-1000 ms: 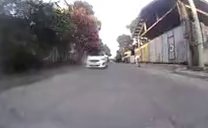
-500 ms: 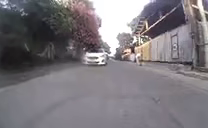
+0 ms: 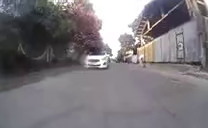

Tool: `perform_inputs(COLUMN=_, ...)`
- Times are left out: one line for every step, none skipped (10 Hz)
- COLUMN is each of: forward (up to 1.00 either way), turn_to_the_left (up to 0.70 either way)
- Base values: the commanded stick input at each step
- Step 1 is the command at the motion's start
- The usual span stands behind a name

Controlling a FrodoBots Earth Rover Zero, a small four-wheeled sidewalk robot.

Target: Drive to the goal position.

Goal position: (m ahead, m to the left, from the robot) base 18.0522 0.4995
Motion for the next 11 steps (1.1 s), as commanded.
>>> perform_inputs(forward=1.0, turn_to_the_left=0.01)
perform_inputs(forward=1.0, turn_to_the_left=0.01)
perform_inputs(forward=1.0, turn_to_the_left=0.01)
perform_inputs(forward=1.0, turn_to_the_left=0.01)
perform_inputs(forward=1.0, turn_to_the_left=0.01)
perform_inputs(forward=1.0, turn_to_the_left=0.01)
perform_inputs(forward=1.0, turn_to_the_left=0.01)
perform_inputs(forward=1.0, turn_to_the_left=0.0)
perform_inputs(forward=1.0, turn_to_the_left=-0.14)
perform_inputs(forward=1.0, turn_to_the_left=-0.27)
perform_inputs(forward=1.0, turn_to_the_left=-0.39)
